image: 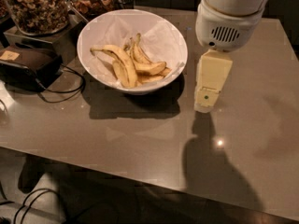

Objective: Pick banana from white bowl

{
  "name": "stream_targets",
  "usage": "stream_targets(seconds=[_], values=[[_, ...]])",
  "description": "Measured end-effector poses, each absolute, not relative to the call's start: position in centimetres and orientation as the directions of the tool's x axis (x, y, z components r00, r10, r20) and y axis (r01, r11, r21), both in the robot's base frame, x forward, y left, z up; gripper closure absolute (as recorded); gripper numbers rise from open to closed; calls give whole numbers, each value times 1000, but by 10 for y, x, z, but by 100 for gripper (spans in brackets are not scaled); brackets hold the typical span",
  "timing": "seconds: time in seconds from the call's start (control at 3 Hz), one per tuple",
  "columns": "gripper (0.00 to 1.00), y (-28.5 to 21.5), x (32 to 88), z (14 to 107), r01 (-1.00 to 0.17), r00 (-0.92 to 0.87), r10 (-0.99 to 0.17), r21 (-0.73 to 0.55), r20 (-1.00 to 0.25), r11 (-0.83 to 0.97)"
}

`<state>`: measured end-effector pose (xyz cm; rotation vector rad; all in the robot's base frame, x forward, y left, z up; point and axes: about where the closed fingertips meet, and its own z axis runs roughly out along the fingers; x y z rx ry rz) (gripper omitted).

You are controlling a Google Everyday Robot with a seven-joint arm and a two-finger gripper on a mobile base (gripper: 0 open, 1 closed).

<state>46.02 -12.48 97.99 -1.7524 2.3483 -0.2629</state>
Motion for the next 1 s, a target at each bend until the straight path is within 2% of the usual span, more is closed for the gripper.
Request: stream_targets(seconds=[0.67,1.0], values=[[0,-63,473,988,-956,-162,-984,-237,-70,174],[0,-58,478,992,-949,-155,-983,-263,-94,175]])
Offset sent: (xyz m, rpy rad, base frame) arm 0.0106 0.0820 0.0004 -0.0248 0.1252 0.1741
